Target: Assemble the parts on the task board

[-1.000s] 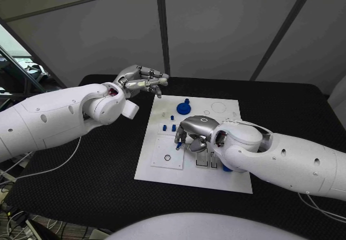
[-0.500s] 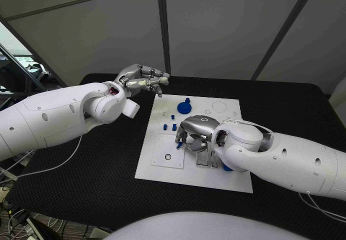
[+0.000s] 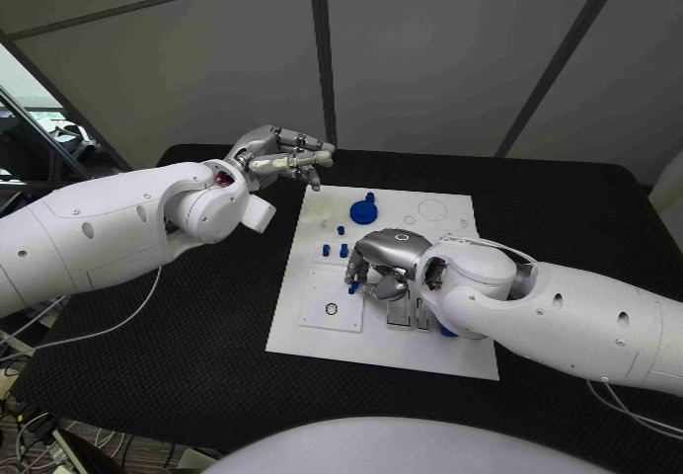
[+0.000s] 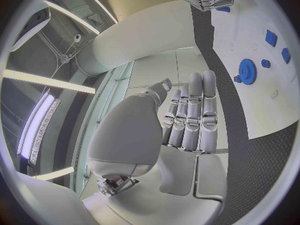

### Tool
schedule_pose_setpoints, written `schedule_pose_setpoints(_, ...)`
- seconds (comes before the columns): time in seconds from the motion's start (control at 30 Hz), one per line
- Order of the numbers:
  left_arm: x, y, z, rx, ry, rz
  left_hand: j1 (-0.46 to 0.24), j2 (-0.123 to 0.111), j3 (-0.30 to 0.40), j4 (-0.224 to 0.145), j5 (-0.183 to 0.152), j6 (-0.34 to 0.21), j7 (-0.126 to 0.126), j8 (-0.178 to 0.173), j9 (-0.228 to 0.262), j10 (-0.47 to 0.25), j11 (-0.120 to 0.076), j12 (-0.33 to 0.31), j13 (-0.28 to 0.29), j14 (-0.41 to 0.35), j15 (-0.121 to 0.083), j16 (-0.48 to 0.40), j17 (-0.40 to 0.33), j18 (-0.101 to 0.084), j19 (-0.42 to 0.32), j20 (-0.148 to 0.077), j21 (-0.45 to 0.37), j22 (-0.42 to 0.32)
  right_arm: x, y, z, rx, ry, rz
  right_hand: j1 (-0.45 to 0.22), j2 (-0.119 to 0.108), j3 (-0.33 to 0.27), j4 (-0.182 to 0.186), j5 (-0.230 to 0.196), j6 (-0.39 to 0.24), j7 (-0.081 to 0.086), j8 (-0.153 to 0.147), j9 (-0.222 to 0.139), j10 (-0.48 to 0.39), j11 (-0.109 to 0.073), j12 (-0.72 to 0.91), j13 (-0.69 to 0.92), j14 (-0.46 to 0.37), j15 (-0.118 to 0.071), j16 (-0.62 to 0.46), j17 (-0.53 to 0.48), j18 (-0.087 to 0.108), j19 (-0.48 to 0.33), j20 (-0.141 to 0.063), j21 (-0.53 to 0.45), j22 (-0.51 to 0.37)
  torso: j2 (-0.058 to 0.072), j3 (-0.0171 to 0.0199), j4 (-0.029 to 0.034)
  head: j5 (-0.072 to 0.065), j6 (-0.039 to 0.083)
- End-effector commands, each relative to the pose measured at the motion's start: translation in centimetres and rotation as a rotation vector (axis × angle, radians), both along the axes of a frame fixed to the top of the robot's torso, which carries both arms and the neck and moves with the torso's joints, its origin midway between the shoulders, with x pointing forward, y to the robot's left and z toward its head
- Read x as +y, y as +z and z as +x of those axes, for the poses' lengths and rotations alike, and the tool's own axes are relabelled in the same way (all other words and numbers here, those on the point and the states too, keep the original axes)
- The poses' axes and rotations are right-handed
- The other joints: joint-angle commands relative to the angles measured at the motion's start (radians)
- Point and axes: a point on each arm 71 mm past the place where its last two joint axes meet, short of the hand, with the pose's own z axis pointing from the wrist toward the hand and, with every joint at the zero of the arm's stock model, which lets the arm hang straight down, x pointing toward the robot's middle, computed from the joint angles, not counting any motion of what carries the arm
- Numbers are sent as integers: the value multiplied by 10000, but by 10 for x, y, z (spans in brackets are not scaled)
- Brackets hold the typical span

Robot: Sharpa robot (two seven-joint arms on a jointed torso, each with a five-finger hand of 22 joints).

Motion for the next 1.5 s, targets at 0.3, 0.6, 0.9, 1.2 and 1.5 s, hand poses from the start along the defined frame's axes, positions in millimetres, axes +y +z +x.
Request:
schedule_pose_setpoints(0.3,-1,2,0,-42,-100,-106,96,-4,-8,-52,-10,-18,18,50,-2,-94,-6,62,-2,-39,23,-64,-27,-121,-64,-2,-43,-27,3,-3,-3,12,228,-270,-85,11,-132,14,58,7,49,19,11,-40,30,-87,17,564,-4,5,-17,-150,-26,30,-72,-32,2,0,-1,-2,-47)
schedule_pose_setpoints(0.6,-1,1,0,-6,-142,-102,96,-2,-9,-52,-10,-19,18,50,-2,-96,-5,63,-3,-39,24,-67,-30,-121,-64,-2,-45,-31,5,-7,-5,94,384,-373,-292,-70,-386,76,420,-423,220,-180,-75,-489,204,-444,-80,551,134,-4,-56,-145,-65,131,-146,-102,-2,2,3,7,-57)
schedule_pose_setpoints(0.9,-1,1,0,31,-159,-89,94,-1,-12,-52,-11,-19,19,51,-2,-100,-4,64,-3,-39,25,-72,-34,-122,-63,-1,-48,-35,3,-6,-3,-103,221,-109,-438,-238,-498,138,397,-1680,343,-210,-361,-1074,383,-675,-281,521,308,-23,-130,-104,-169,304,-282,-273,-3,2,-3,10,-47)
schedule_pose_setpoints(1.2,-1,1,0,58,-160,-75,89,-1,-17,-51,-13,-22,21,51,-3,-108,-2,63,-4,-40,27,-78,-40,-123,-64,0,-52,-40,-6,3,-6,-617,51,732,-575,-391,-676,222,336,-2222,312,-157,-367,-1402,399,-616,-394,473,312,-114,-305,-66,-277,329,-419,-449,-3,9,6,-13,7)
schedule_pose_setpoints(1.5,2,-1,1,92,-110,-34,40,13,-47,-20,-20,-27,27,54,-3,-123,5,73,-3,-34,37,-96,-60,-127,-64,9,-72,-67,-45,19,-9,-907,-586,1347,-588,-407,-794,277,368,-1917,290,-16,-281,-1473,408,-485,-431,448,321,-167,-397,-46,-335,341,-512,-558,-18,0,-24,-87,143)
